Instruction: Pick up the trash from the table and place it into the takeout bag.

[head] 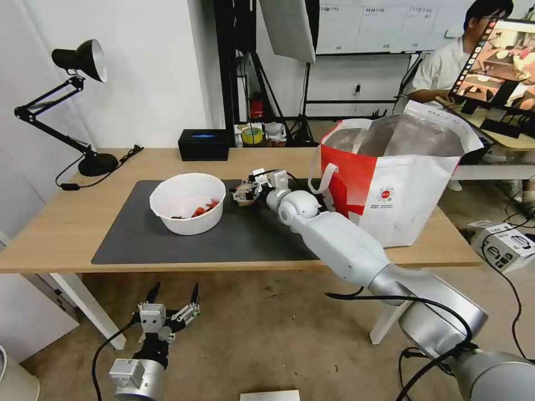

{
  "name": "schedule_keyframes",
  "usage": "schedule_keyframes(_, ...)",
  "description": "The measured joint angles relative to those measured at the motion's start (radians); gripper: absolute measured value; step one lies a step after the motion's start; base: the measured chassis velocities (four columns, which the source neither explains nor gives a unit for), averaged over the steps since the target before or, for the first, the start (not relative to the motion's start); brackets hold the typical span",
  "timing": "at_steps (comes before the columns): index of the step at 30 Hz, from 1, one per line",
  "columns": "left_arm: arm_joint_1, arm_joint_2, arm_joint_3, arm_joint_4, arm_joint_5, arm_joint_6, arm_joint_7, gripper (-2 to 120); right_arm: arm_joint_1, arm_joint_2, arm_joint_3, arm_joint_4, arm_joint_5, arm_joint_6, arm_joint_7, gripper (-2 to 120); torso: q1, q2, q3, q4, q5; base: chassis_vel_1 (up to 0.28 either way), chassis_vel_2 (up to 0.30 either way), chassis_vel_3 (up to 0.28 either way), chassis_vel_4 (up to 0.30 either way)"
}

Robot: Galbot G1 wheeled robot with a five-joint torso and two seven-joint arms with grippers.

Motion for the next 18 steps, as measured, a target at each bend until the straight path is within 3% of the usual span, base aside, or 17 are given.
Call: schedule_keyframes(18, -0.001, 0.002, -0.001, -0.001, -0.003, -0.001, 0.000, 100, -0.015, 0.026, 0.013, -0.036, -0.042, -0.008, -0.009, 100, 0.000, 0.000, 0.000, 0.0000, 0.0000, 0.000, 0.000, 0.000, 0.000)
